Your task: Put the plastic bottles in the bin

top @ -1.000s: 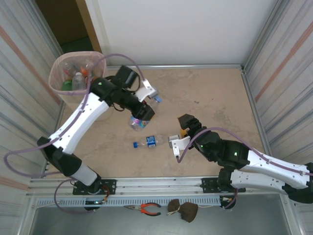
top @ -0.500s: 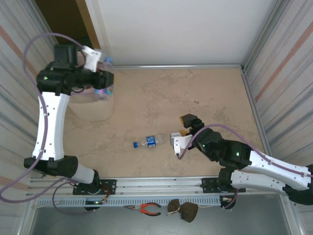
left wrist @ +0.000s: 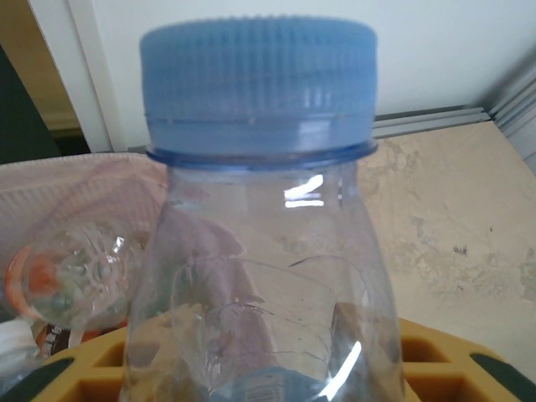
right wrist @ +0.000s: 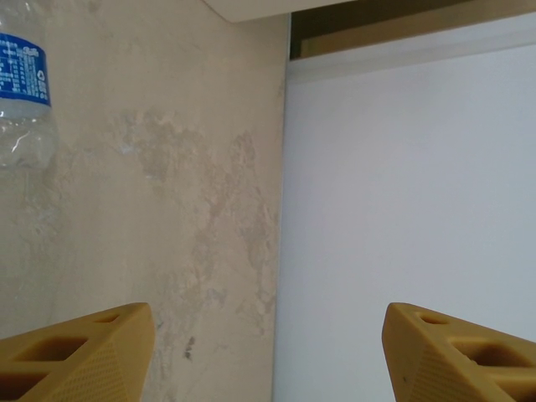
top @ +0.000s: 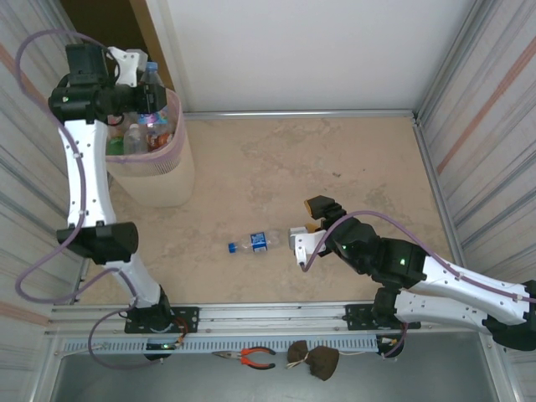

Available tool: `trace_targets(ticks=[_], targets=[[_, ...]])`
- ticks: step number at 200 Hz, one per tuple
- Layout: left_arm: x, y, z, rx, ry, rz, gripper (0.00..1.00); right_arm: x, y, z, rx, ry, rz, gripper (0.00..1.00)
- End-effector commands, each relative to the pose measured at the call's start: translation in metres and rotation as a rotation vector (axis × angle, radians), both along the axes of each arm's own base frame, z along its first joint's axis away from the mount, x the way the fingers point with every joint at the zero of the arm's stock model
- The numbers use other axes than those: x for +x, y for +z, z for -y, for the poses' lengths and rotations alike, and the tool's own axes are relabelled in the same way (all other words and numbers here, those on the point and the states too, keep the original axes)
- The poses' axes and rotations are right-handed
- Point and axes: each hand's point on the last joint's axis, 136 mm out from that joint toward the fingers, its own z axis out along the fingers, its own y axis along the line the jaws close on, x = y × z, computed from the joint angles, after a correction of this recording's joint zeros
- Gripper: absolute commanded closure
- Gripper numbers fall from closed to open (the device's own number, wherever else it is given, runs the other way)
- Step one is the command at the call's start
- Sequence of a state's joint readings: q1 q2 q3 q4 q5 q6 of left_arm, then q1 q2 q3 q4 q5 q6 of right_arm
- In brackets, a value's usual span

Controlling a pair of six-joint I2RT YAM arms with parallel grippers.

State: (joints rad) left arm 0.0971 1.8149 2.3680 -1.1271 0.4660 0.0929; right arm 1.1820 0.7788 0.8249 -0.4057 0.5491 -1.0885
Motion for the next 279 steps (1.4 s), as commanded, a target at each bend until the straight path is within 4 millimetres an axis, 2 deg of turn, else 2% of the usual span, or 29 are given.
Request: trace_targets(ticks=[1,30,60,84,114,139,155,179,228,255,279], targets=[[0.010,0.003,-0.011,0.028,0.042,0.008,0.60,0.001,0.016,0.000,0.058,-0.014,-0.001,0.29],[0.023,-0.027,-0.019,0.095,0.042,-0.060,0.59,0.001,0.014,0.001,0.055,-0.017,-0.010,0.29],[0.016,-0.068,-0.022,0.169,-0.016,-0.197,0.59,0.001,0.014,0.000,0.057,-0.017,-0.016,0.29],[0.006,-0.100,-0.028,0.305,-0.037,-0.304,0.59,0.002,0.013,-0.002,0.053,-0.011,-0.023,0.29],[0.000,-0.121,-0.040,0.407,-0.011,-0.358,0.58,0.003,0.010,-0.005,0.039,-0.010,-0.029,0.29],[-0.005,-0.133,-0.043,0.455,-0.015,-0.402,0.51,0.003,0.008,-0.005,0.035,-0.011,-0.034,0.29],[-0.006,-0.130,-0.042,0.462,-0.010,-0.396,0.42,0.004,0.008,-0.004,0.036,-0.014,-0.033,0.29],[-0.008,-0.113,-0.039,0.458,-0.001,-0.349,0.30,0.003,0.010,-0.004,0.042,-0.012,-0.032,0.29],[-0.013,-0.064,-0.026,0.386,-0.003,-0.202,0.20,0.004,0.011,-0.005,0.048,-0.011,-0.029,0.29],[-0.015,-0.047,-0.025,0.354,0.011,-0.151,0.21,0.004,0.011,-0.006,0.050,-0.011,-0.028,0.29],[-0.016,-0.046,-0.029,0.356,0.025,-0.150,0.37,0.004,0.012,-0.006,0.051,-0.011,-0.028,0.29]])
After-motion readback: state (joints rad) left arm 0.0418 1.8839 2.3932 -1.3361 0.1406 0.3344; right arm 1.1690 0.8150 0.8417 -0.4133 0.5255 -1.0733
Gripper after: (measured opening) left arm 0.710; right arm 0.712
